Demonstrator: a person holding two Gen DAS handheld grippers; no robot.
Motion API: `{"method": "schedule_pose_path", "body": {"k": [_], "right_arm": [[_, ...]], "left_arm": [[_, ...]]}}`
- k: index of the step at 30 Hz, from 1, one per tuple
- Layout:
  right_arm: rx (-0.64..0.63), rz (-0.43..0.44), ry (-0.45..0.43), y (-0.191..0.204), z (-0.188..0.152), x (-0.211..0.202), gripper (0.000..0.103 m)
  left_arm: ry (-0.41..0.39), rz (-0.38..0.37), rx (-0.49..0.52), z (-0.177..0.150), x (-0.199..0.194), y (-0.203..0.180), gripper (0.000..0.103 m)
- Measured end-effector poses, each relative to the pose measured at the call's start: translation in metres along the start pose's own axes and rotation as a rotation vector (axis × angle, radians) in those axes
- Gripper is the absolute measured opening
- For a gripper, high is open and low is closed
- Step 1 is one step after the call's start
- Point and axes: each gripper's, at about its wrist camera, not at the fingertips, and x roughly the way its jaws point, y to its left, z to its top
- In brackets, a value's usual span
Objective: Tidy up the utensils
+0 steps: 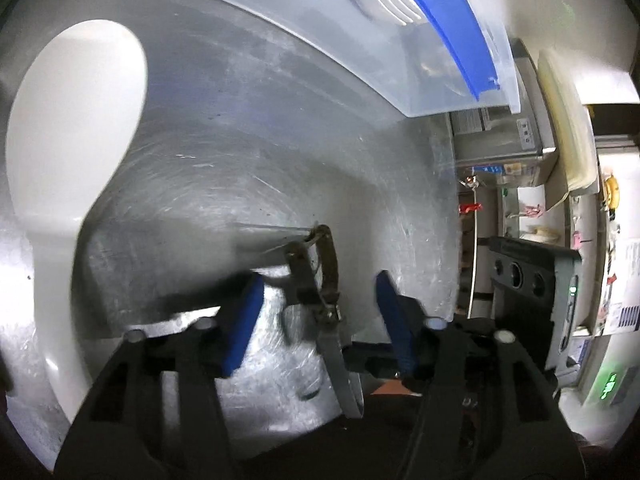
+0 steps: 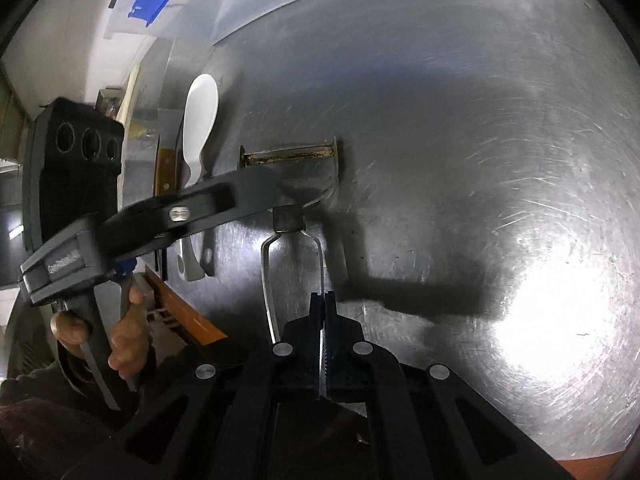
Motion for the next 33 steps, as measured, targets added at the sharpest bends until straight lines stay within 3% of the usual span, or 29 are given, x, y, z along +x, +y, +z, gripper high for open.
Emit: {"method": "schedule_pose_path", "body": {"k": [2, 8, 14, 20, 22, 23, 24, 28, 33], "right_arm": [[-0.003, -0.001, 0.001, -0.001, -0.002, 0.000, 0.003], [-0.001, -0.007, 0.015, -0.001, -0.001, 0.009, 0.003], [-0.011, -0.009, 0.001, 0.001, 0.004, 0.011, 0.006], [0.000, 0.020, -0.022, -0.002, 0.014, 0.008, 0.015], [-0.009, 0.022, -0.035, -0.001, 0.015, 0.005, 0.015], [-0.020, 0.013, -0.044, 0.001, 0.016, 0.002, 0.010], [-0.040, -0.011, -0.064, 0.006, 0.015, -0.003, 0.004], [-0.120, 0.005, -0.167, 0.035, 0.009, -0.047, 0.003], [-0.247, -0.042, -0.385, 0.081, 0.035, -0.134, 0.003]], "left_arm": [[0.013, 0.020, -0.012, 0.001, 0.005, 0.002, 0.023], [-0.017, -0.006, -0.015, 0.002, 0.005, 0.000, 0.011], [-0.041, -0.035, 0.033, 0.004, 0.001, -0.008, 0.009], [-0.031, -0.124, 0.013, 0.008, -0.006, -0.002, 0.009], [-0.034, -0.134, 0.027, 0.010, -0.010, -0.004, 0.009], [-0.037, -0.132, 0.034, 0.011, -0.012, -0.007, 0.009], [-0.044, -0.136, 0.049, 0.011, -0.016, -0.011, 0.009], [-0.095, -0.182, 0.129, 0.022, -0.052, -0.040, 0.009], [-0.206, -0.178, 0.374, 0.076, -0.114, -0.118, 0.010]]}}
